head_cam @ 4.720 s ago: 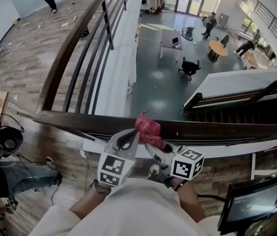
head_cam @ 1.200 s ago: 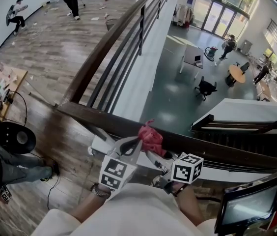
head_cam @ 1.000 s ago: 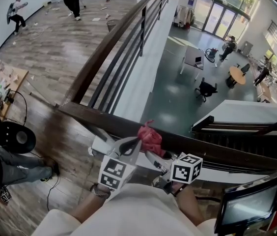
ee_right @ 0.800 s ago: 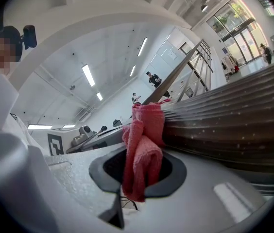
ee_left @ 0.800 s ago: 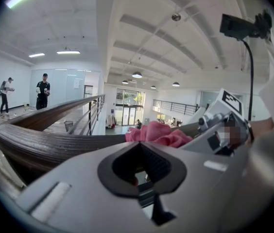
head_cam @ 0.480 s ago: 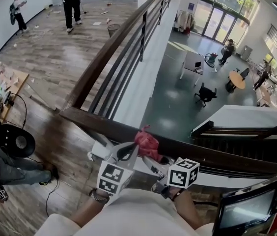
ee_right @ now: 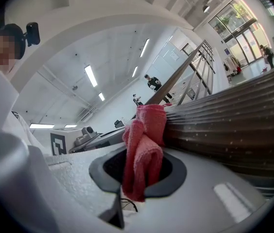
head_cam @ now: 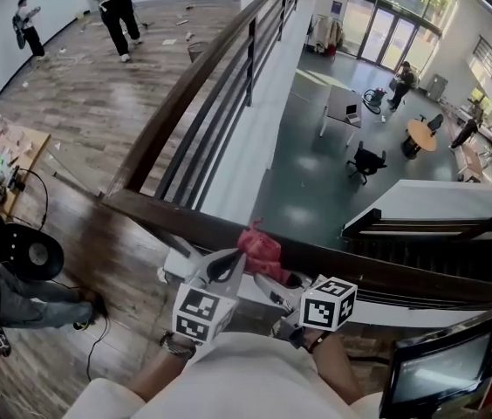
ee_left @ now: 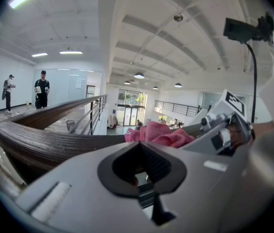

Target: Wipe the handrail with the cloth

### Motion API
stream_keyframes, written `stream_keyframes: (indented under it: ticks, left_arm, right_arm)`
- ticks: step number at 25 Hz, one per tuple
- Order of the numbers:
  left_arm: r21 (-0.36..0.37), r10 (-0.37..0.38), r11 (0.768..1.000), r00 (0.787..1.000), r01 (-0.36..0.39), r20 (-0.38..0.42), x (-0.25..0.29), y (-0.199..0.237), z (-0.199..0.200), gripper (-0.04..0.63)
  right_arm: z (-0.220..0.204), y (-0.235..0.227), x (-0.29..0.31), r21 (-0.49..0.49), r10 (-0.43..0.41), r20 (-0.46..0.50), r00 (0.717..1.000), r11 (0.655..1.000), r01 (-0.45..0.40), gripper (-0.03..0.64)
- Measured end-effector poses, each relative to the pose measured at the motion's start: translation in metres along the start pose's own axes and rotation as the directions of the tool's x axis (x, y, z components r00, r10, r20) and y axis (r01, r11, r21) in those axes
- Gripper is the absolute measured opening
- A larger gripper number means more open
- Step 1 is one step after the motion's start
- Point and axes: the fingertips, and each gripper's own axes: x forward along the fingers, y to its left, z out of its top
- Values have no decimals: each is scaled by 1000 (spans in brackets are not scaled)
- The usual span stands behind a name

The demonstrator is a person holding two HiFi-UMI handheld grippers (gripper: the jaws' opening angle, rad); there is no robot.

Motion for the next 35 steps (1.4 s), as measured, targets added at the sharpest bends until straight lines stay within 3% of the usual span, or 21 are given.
stream_keyframes:
  ticks: [35]
  left_arm:
    - [47, -43, 998, 999, 44, -23, 28, -45, -1, 5]
  right_arm:
    - [-3, -20, -44, 6, 10, 76, 997, 1000, -11, 63]
